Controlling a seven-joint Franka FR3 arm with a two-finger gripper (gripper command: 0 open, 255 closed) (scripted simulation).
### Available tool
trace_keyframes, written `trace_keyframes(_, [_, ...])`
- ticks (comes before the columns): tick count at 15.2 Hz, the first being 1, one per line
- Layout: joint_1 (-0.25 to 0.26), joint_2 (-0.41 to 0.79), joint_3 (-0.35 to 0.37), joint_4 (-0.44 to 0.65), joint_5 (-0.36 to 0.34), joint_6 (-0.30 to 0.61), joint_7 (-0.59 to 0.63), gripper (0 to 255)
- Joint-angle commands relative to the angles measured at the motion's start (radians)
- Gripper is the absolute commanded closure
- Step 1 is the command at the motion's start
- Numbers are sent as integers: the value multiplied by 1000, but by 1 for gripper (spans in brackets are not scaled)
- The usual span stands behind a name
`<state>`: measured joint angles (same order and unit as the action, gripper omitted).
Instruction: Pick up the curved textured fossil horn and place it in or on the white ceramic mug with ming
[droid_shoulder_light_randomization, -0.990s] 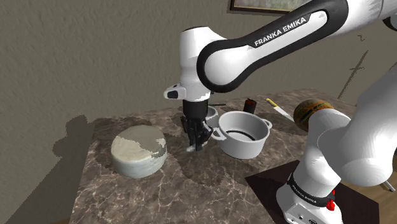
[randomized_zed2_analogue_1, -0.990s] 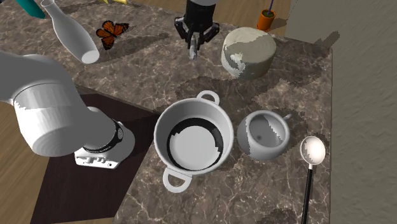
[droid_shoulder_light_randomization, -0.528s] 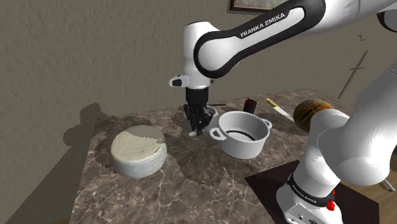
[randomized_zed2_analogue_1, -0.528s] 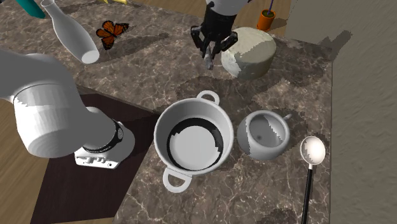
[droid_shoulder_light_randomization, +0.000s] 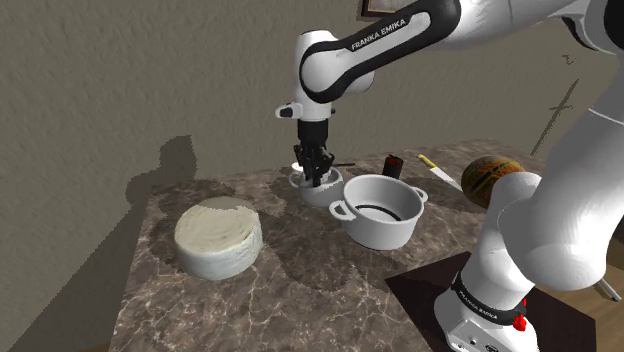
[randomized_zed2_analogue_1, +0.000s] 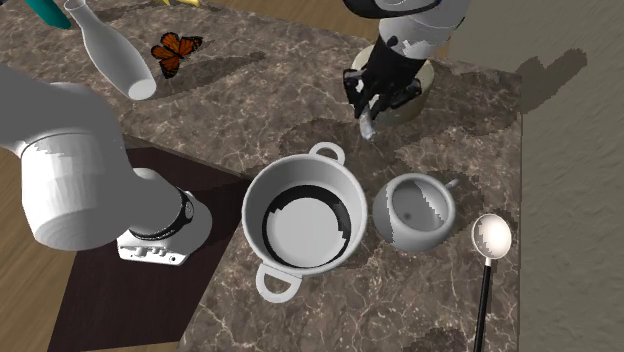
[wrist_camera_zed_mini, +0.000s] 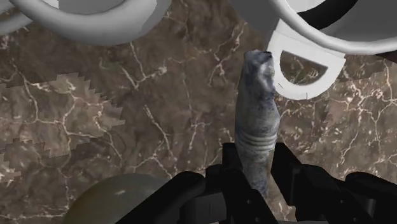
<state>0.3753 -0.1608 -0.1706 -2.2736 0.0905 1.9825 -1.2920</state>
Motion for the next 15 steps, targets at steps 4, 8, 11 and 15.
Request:
trace_keyframes(4, [-50, 111, -67, 127, -3, -29, -118, 255])
trace_keyframes(8, [-92, 209, -110, 246, 9, -61, -208, 255])
trace_keyframes(11, [-126, 290, -137, 347, 25, -90, -273, 255])
trace_keyframes(15, [-155, 361, -151, 411, 44, -91, -321, 255])
